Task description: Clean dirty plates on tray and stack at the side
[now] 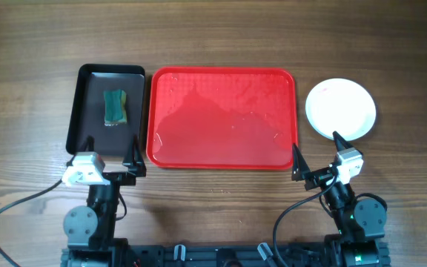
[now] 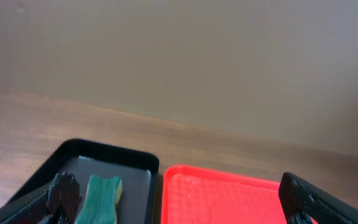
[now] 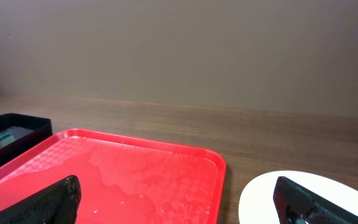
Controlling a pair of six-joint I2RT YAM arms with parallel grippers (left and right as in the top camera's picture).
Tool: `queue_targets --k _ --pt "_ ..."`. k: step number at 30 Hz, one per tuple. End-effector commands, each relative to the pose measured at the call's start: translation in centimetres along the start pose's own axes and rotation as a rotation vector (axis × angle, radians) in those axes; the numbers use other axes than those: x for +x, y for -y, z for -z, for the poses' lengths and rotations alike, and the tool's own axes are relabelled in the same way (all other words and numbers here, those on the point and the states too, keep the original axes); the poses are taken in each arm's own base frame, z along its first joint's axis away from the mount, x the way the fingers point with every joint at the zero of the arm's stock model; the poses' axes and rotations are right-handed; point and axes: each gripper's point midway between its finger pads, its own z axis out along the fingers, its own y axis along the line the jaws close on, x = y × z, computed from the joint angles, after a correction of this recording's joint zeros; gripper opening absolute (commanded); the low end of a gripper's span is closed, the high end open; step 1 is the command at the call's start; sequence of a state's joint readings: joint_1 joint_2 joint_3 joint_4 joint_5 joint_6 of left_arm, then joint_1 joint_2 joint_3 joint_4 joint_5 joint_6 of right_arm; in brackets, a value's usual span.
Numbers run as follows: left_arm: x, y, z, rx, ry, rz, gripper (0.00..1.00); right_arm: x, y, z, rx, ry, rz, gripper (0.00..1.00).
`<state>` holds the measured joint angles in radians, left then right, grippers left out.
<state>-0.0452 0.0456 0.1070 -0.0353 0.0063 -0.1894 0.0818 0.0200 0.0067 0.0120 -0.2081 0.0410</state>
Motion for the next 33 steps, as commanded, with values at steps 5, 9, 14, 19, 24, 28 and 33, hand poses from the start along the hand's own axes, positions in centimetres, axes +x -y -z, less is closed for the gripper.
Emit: queue_targets --k 5,9,14,19,24,28,33 --pt "3.4 -0.5 -0.2 0.006 -0.047 0.007 1.00 -0.2 0.2 0.0 0.009 0.011 -0.012 1.00" --pt "4.9 -0.9 -0.2 -0.009 -0.103 0.007 1.00 -0.2 0.2 0.0 0.009 0.011 -0.012 0.99" --pt "4.9 -0.9 -0.2 -0.009 -0.103 0.006 1.00 -0.2 0.2 0.0 0.009 0.011 -0.012 1.00" --pt "5.0 -1.0 -0.2 -0.010 -0.106 0.007 1.00 -0.2 0.2 0.0 0.009 0.011 -0.012 1.00" --pt "5.0 -1.0 -0.2 -0.010 -0.106 0.007 1.00 -0.2 0.2 0.0 0.009 0.011 -0.012 1.00" --pt "5.0 -1.0 -0.2 -0.010 -0.106 0.007 1.00 -0.2 0.2 0.0 0.009 0.011 -0.012 1.00" --pt "5.0 -1.0 -0.2 -0.010 -0.106 0.007 1.00 -0.2 0.2 0.0 0.009 0.011 -0.012 1.00"
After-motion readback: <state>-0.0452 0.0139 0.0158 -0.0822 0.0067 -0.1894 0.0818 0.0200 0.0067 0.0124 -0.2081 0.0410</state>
